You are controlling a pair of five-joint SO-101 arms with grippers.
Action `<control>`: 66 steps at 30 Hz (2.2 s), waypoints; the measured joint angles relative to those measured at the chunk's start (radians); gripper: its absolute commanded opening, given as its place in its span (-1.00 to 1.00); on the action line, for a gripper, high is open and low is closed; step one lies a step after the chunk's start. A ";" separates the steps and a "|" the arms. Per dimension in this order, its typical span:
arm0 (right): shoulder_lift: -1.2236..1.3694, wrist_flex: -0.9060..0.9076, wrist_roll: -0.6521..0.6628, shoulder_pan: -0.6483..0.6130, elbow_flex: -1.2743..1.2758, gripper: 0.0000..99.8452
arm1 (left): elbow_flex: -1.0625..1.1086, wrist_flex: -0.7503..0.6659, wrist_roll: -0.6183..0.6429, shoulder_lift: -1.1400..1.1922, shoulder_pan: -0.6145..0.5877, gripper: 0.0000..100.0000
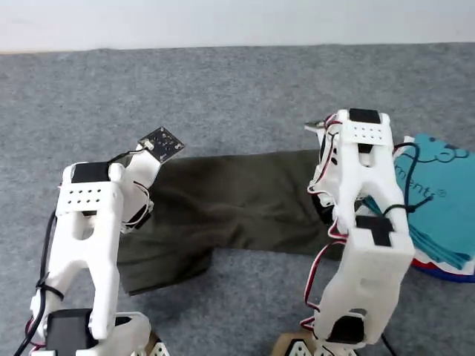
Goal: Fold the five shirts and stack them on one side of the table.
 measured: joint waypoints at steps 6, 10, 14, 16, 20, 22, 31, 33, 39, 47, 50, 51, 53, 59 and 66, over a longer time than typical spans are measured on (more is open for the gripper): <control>-0.207 0.000 0.000 -0.044 0.212 -0.70 | 0.000 0.000 0.100 0.000 -0.002 -0.88; -0.330 0.000 0.000 -0.072 0.351 -0.70 | 0.000 0.000 0.189 0.000 -0.046 -0.88; -0.353 0.000 -0.041 -0.072 0.381 -0.70 | 0.000 0.000 0.239 0.000 -0.107 -0.88; -0.351 0.000 -0.087 -0.074 0.382 -0.70 | 0.000 0.000 0.255 0.000 -0.135 -0.88; -0.307 0.000 -0.210 -0.126 0.382 -0.70 | 0.000 0.000 0.262 0.000 -0.172 -0.88; -0.295 -0.003 -0.261 -0.160 0.382 -0.68 | 0.000 0.000 0.262 0.000 -0.180 -0.88; -0.281 -0.124 -0.308 -0.195 0.405 -0.56 | 0.000 0.000 0.262 0.000 -0.180 -0.88; -0.281 -0.173 -0.308 -0.193 0.436 -0.56 | 0.000 0.000 0.262 0.000 -0.180 -0.88; -0.281 -0.238 -0.308 -0.143 0.493 -0.56 | -0.026 0.000 0.262 0.000 -0.180 -0.88; -0.281 -0.307 -0.296 -0.094 0.512 -0.56 | -0.026 0.000 0.262 0.000 -0.180 -0.88; -0.281 -0.347 -0.296 -0.089 0.552 -0.56 | -0.026 0.000 0.262 0.000 -0.180 -0.88; -0.281 -0.362 -0.296 -0.089 0.568 -0.56 | -0.026 0.000 0.262 0.000 -0.180 -0.88; -0.281 -0.387 -0.295 -0.083 0.592 -0.56 | -0.026 0.000 0.262 0.000 -0.180 -0.88; -0.281 -0.411 -0.290 -0.023 0.614 -0.56 | -0.026 0.000 0.262 0.000 -0.180 -0.88; -0.201 -0.430 -0.290 -0.038 0.609 -0.58 | -0.026 0.000 0.262 0.000 -0.180 -0.88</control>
